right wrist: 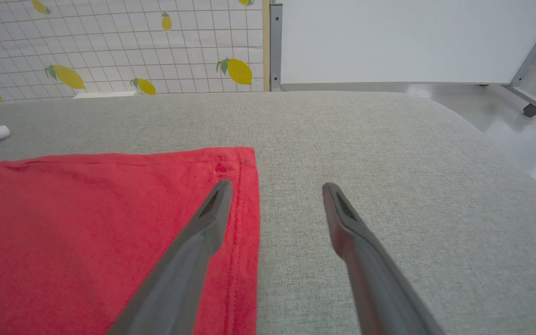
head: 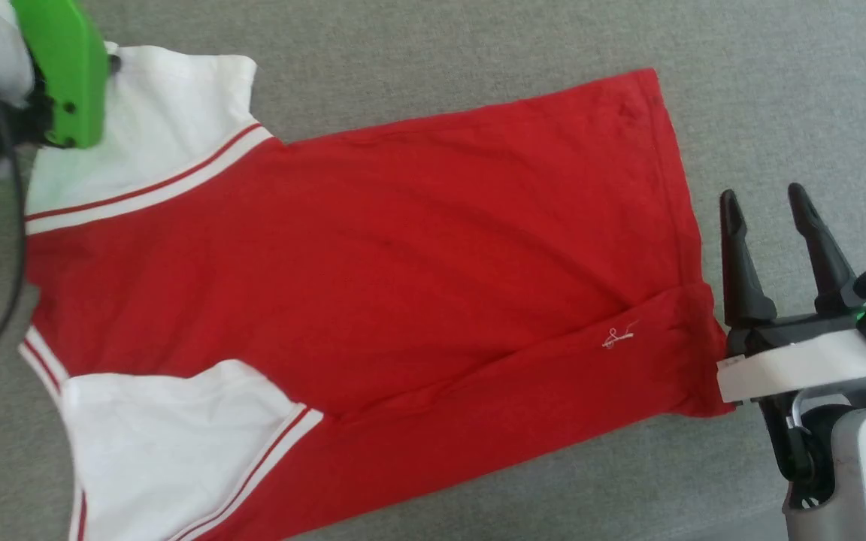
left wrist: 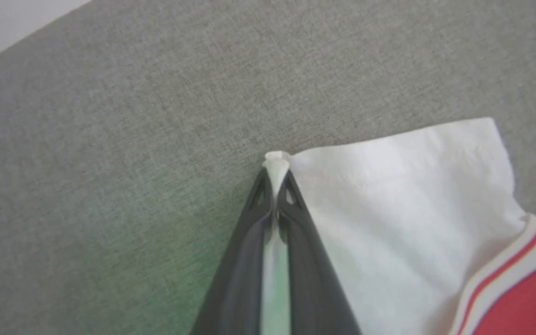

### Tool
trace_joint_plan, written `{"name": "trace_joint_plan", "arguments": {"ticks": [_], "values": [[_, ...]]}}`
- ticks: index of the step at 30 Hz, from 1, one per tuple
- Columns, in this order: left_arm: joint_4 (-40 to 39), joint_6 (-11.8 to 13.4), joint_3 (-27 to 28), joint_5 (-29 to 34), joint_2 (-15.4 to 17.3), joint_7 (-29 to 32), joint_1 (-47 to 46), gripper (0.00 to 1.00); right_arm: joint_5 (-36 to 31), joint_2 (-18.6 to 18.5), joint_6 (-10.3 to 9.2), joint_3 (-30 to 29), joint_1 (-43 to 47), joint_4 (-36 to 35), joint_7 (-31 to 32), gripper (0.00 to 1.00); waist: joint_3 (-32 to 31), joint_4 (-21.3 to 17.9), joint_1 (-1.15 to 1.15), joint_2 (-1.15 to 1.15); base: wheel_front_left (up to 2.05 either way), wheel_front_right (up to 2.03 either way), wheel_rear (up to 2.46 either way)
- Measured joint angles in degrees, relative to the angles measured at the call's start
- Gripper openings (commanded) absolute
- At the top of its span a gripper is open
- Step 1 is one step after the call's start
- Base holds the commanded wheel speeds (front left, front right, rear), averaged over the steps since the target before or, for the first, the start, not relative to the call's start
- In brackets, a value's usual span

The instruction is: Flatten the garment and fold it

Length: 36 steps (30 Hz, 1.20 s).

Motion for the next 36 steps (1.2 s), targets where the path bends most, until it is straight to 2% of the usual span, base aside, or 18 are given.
{"name": "trace_joint_plan", "arguments": {"ticks": [4, 8, 12, 16, 19, 26, 36], "values": [[-2.8, 0.0, -4.1, 1.4, -0.3, -5.4, 1.7, 0.00, 0.7, -2.9, 0.00, 0.6, -0.6, -0.6, 5.0, 1.00, -1.4, 1.6, 0.00, 0.00, 0.00, 0.00, 0.00], [-4.9, 0.0, -8.0, 3.0, -0.7, -13.2, 2.6, 0.00, 3.6, -11.0, 0.00, 2.5, -3.4, -0.8, 15.1, 1.00, -3.2, 4.1, 0.00, 0.00, 0.00, 0.00, 0.00], [-7.3, 0.0, -10.9, 2.4, -1.5, -19.1, 3.6, 0.00, 12.8, -18.0, 0.00, 5.3, -7.4, 0.7, 28.4, 1.00, -5.0, 7.3, 0.00, 0.00, 0.00, 0.00, 0.00], [-11.4, 0.0, -13.8, 1.6, -1.9, -23.5, 4.1, 0.00, 16.9, -26.7, 0.00, 8.1, -12.5, 3.6, 38.8, 1.00, -6.4, 11.0, -0.01, 0.00, 0.00, 0.00, 0.00], [-14.4, 0.0, -14.9, 1.6, -1.8, -26.5, 4.9, 0.00, 18.4, -30.3, 0.00, 10.9, -16.7, 6.4, 44.3, 1.00, -7.0, 13.6, -0.01, 0.00, 0.00, 0.00, 0.00], [-21.0, 0.5, -15.9, 2.2, -1.8, -31.0, 8.0, 0.00, 20.2, -34.7, 0.00, 15.5, -25.1, 15.2, 51.0, 1.00, -7.0, 18.9, -0.01, 0.00, 0.00, 0.00, 0.00], [-26.6, 2.8, -17.2, 4.1, -2.0, -33.7, 10.5, 0.00, 19.7, -36.3, -0.02, 22.6, -30.0, 24.2, 51.9, 1.00, -5.1, 23.3, -0.01, 0.00, 0.00, 0.00, 0.00]]}}
